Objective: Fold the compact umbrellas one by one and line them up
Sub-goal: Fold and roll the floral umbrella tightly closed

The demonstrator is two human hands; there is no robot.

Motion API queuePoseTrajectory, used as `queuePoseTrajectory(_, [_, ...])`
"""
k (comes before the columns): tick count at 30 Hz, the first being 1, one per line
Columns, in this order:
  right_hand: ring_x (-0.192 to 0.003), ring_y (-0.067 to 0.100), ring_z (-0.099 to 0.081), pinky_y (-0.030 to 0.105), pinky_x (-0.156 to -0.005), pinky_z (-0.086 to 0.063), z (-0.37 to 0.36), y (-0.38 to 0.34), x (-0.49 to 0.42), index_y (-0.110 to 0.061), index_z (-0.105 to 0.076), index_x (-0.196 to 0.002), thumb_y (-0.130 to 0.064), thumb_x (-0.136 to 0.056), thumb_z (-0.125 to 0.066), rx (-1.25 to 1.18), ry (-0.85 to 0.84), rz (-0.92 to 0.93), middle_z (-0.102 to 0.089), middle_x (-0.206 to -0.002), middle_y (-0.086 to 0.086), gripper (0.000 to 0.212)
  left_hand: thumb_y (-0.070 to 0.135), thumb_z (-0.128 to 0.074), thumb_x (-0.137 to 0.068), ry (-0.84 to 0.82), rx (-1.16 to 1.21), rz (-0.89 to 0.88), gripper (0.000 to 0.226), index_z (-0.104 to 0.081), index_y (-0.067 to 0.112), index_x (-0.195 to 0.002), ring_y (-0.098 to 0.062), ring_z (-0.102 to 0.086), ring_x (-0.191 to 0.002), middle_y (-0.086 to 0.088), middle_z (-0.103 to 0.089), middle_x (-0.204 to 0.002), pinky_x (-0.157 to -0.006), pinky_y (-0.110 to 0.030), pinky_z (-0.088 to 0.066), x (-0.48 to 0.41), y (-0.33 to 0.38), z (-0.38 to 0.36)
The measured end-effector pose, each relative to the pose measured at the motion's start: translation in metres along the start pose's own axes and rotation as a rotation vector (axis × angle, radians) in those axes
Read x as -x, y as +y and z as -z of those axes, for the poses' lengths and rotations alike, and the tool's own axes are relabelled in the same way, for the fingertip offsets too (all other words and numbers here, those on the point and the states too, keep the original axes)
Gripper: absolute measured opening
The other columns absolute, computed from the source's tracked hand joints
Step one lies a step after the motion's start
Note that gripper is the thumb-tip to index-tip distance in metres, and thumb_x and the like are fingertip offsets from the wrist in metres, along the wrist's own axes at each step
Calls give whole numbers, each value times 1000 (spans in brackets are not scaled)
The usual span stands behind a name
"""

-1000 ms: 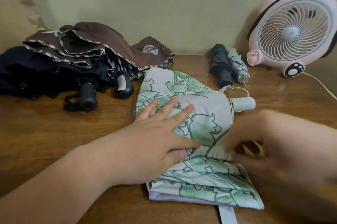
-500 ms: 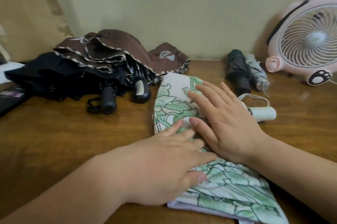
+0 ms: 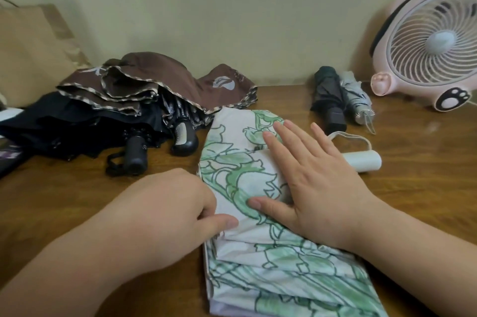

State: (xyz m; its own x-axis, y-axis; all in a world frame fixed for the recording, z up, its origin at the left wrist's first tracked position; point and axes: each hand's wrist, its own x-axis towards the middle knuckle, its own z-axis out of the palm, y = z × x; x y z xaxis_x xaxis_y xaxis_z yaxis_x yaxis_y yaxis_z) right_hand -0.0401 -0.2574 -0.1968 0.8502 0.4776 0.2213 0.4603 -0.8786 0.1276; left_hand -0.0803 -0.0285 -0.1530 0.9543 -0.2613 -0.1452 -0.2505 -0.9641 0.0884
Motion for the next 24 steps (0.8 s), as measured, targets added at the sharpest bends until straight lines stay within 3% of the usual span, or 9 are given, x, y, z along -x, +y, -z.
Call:
queuePoseTrajectory(2, [-158, 21, 2, 52, -127, -3, -1, 0, -1, -17, -7, -164, -91, -85, -11, -17, 2, -3, -7, -171, 7, 108, 79, -60, -78, 94, 30, 107, 63, -60, 17, -68, -12, -56, -59, 2, -58, -62, -63, -34, -54, -1, 1, 3])
queuePoseTrajectory(6, [-158, 23, -1, 54, -126, -8, -5, 2, 0, -14, -12, -163, -90, -86, -15, -46, 30, 10, -10, -170, 9, 109, 68, -74, -73, 473, 266, 196, 51, -57, 21, -61, -11, -55, -59, 3, -58, -62, -55, -34, -48, -9, -4, 16])
queuePoseTrajectory(11, [-157, 27, -13, 56, -124, -19, -7, 2, 1, -10, -22, -161, -88, -88, -17, -77, 70, 12, -21, -167, 12, 107, 55, -79, -80, 343, 400, 294, 34, -60, 30, -93, -6, -64, -82, 11, -67, -90, -69, -29, -51, -40, -16, 29])
queuePoseTrajectory(15, [-157, 24, 8, 51, -127, -6, -6, 2, 1, -13, 1, -162, -91, -86, -14, -122, 71, 21, 3, -170, 9, 110, 28, -88, -81, 251, 897, 387, 38, -63, 21, -109, -22, -72, -95, -7, -73, -106, -84, -45, -61, -74, -24, 16])
queuePoseTrajectory(21, [-154, 21, 23, 45, -128, 2, -4, 1, 2, -14, 21, -158, -92, -83, -15, -158, 77, 8, 21, -167, 6, 115, 3, -83, -82, 381, 1242, 323, 53, -56, 15, -127, -30, -76, -89, -12, -76, -103, -86, -52, -62, -88, -4, 10])
queuePoseTrajectory(24, [-152, 19, 29, 42, -127, 6, -3, 1, 2, -15, 27, -157, -94, -80, -22, -215, 111, -18, 30, -165, 6, 120, -4, -79, -84, 453, 1500, 266, 70, -44, 17, -141, -28, -78, -86, -10, -75, -107, -76, -46, -63, -86, 3, 15])
